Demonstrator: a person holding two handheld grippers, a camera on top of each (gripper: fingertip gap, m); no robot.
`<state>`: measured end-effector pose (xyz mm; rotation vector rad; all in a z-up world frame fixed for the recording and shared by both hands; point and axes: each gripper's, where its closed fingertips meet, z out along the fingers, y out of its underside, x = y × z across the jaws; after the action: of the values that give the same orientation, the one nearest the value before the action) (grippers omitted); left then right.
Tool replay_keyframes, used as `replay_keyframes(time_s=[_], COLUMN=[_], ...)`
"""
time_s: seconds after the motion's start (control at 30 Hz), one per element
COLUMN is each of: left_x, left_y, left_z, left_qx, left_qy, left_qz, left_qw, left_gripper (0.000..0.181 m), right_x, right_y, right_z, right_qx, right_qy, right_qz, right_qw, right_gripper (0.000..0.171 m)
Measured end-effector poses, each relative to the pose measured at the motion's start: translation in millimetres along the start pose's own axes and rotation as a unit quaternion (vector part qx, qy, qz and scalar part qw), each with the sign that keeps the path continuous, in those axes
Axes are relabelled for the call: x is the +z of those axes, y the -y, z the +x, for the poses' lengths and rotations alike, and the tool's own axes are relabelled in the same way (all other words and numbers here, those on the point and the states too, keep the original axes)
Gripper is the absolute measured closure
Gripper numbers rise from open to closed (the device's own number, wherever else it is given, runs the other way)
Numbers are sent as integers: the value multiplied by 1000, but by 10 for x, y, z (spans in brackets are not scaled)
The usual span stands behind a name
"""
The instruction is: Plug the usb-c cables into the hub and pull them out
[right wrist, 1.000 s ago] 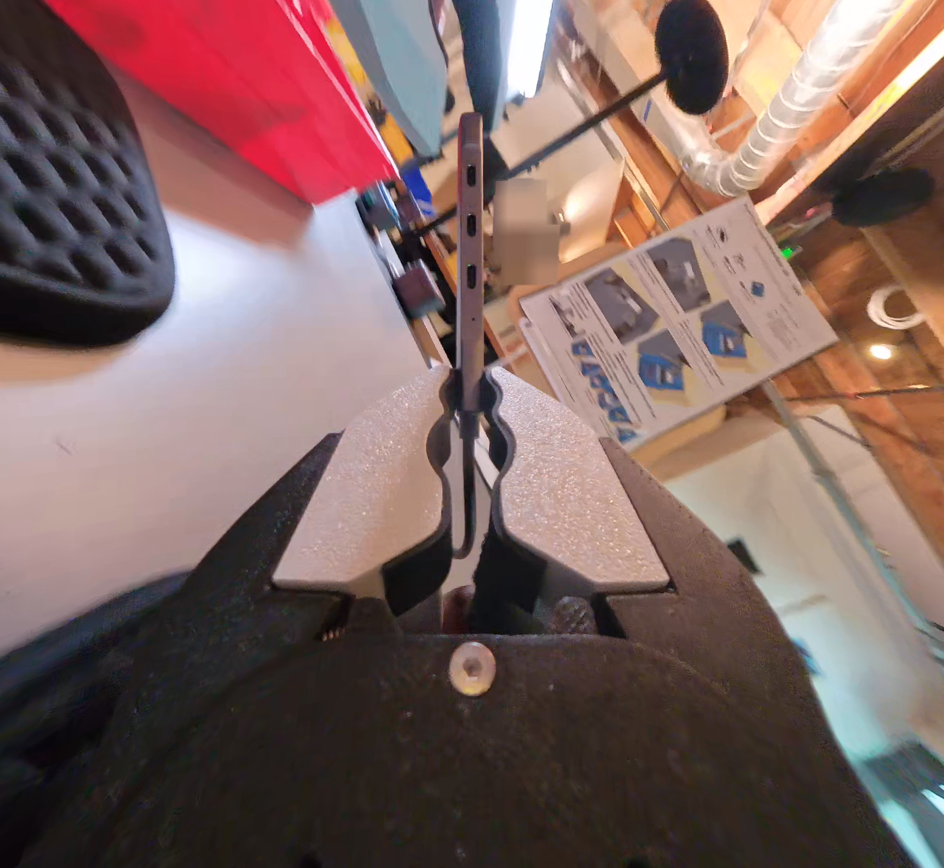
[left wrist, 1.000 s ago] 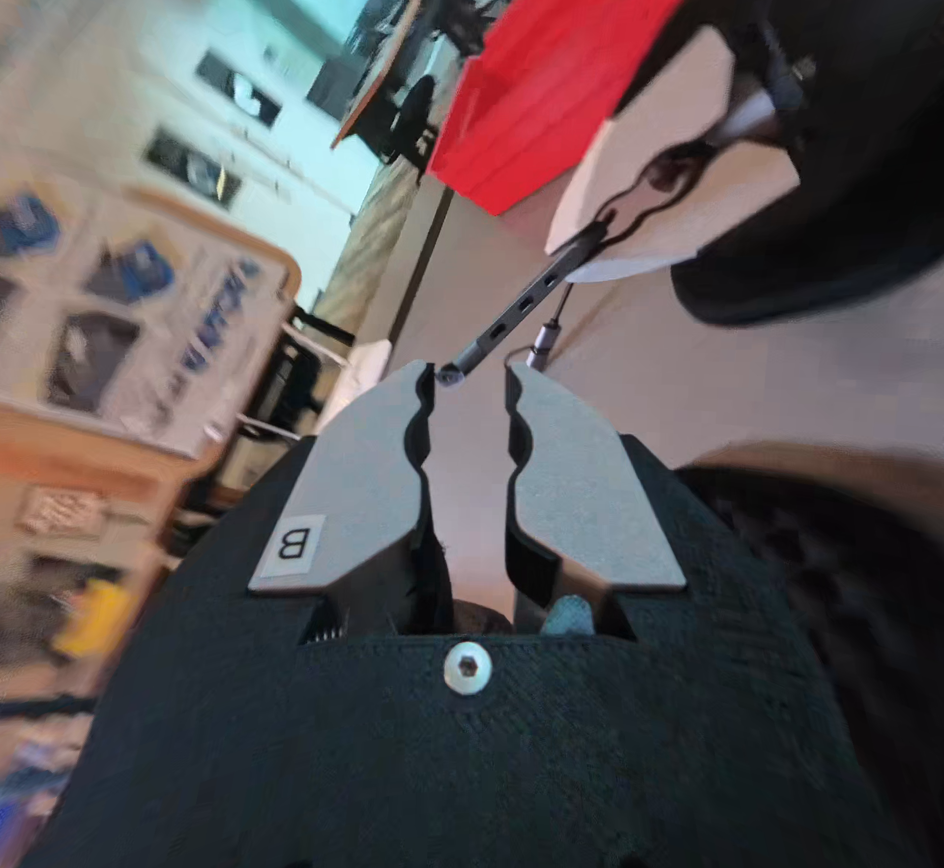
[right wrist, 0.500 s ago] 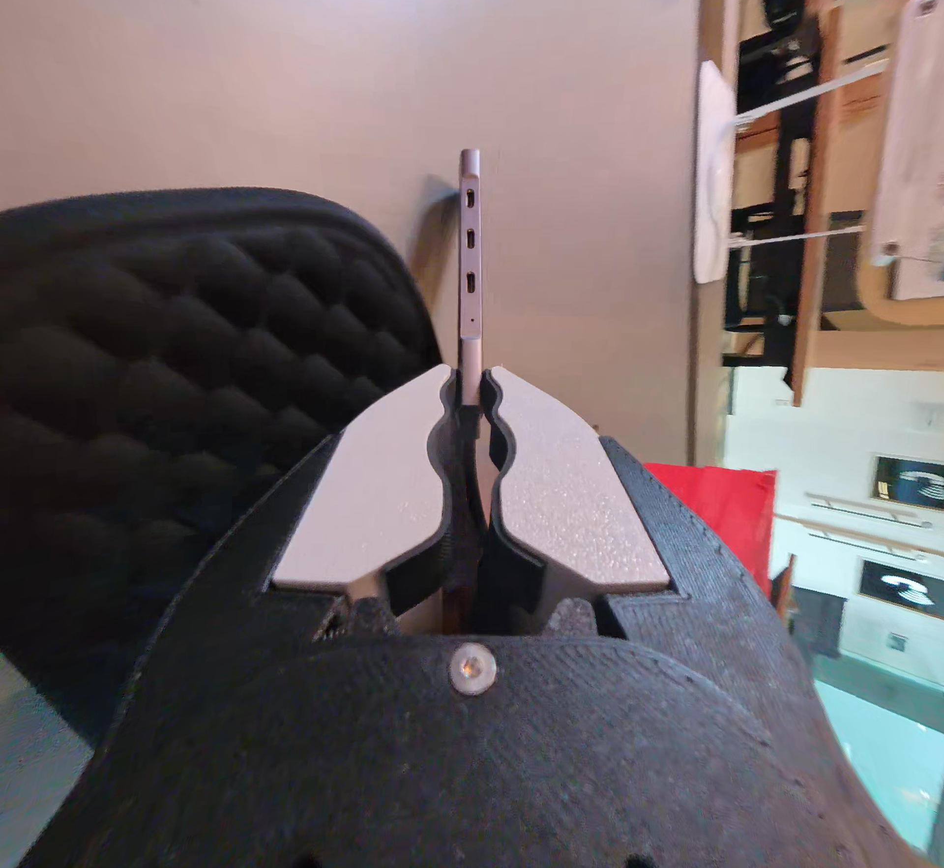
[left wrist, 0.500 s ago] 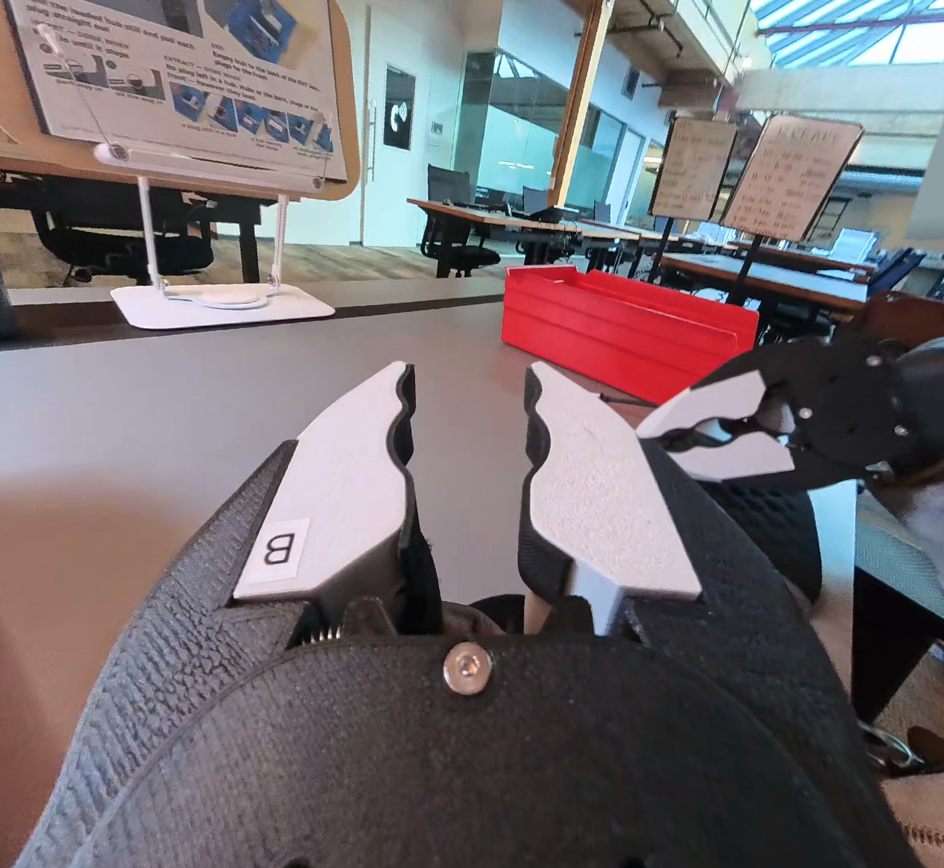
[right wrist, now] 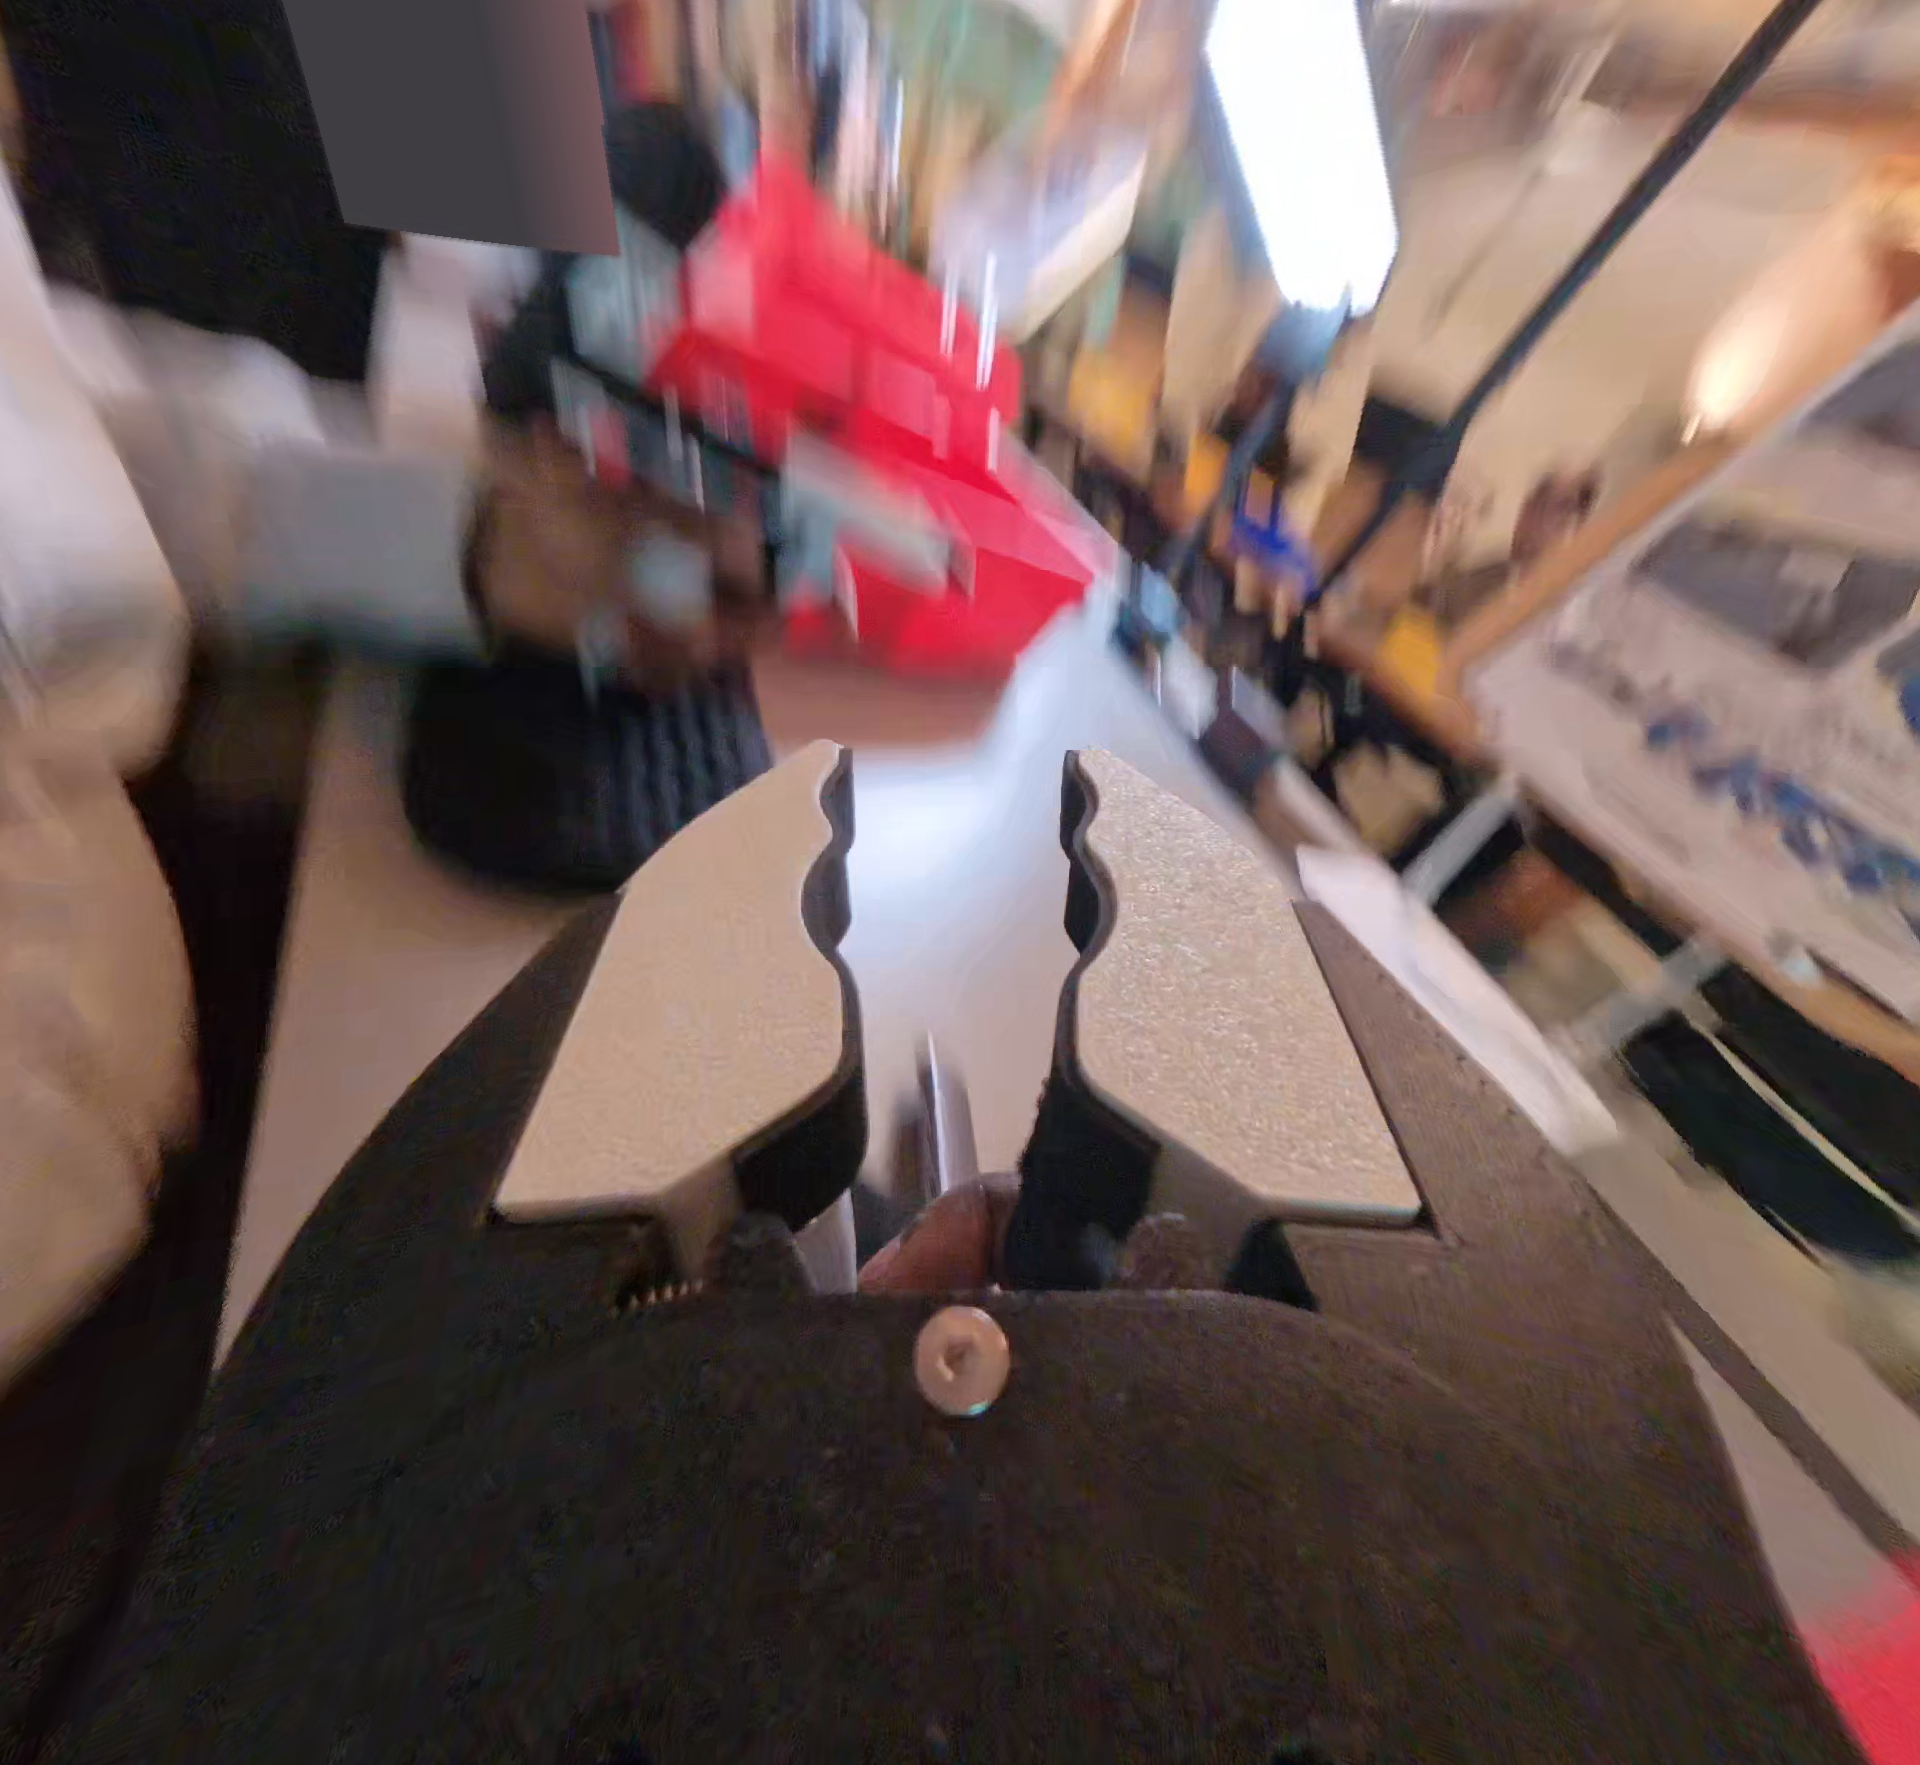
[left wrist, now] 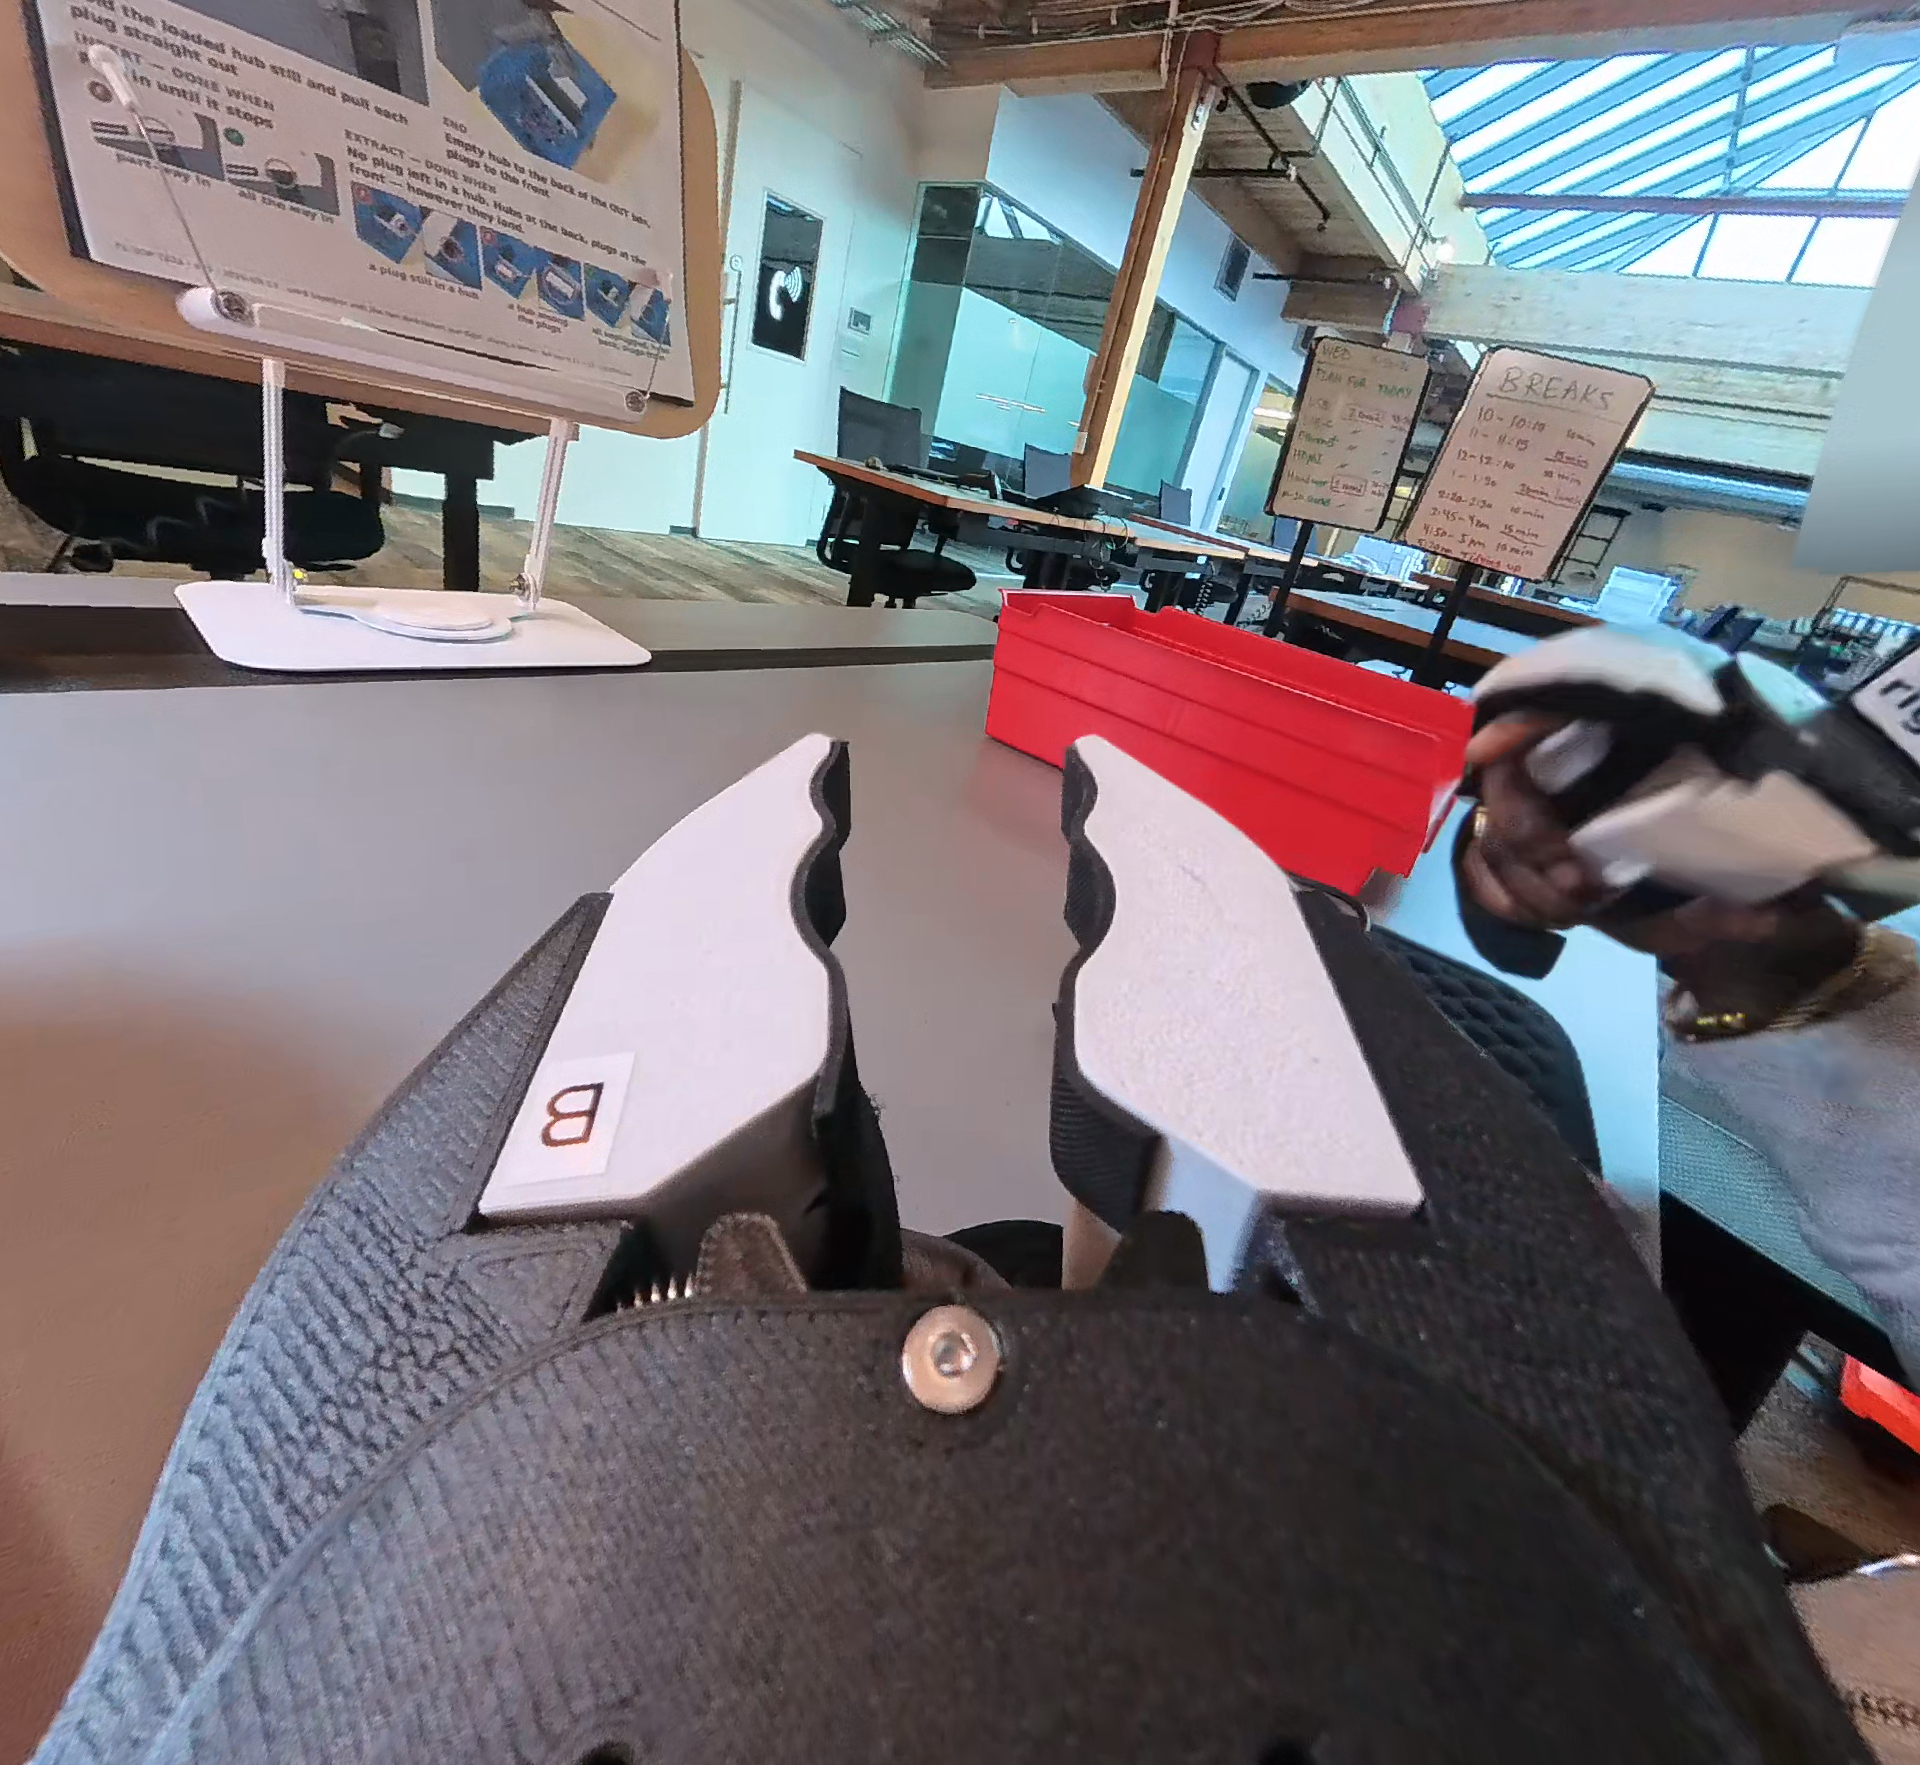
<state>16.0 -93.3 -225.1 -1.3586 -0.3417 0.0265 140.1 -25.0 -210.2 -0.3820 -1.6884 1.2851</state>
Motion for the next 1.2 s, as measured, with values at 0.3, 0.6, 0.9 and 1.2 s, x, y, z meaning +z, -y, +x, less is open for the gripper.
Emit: replay_keyframes(time_s=[0.3, 0.6, 0.9, 1.2], left_x=[-11, -858, -1548, -1476], left_y=[14, 1087, 204, 896], left_z=[59, -604, -1577, -1494], left_qx=[26, 209, 110, 202], left_qy=[-4, 255, 390, 396], left_qz=[5, 67, -277, -150], left_qw=[1000, 942, 871, 883], left_gripper=[141, 141, 140, 173], right_x=[1, 138, 193, 213], right_y=[362, 253, 220, 204], right_z=[195, 151, 93, 88], right_qx=[345, 296, 273, 268], right_qy=[59, 15, 12, 9], right_qz=[319, 277, 257, 250], right_qw=[881, 914, 927, 930], right_gripper=[141, 142, 143, 144])
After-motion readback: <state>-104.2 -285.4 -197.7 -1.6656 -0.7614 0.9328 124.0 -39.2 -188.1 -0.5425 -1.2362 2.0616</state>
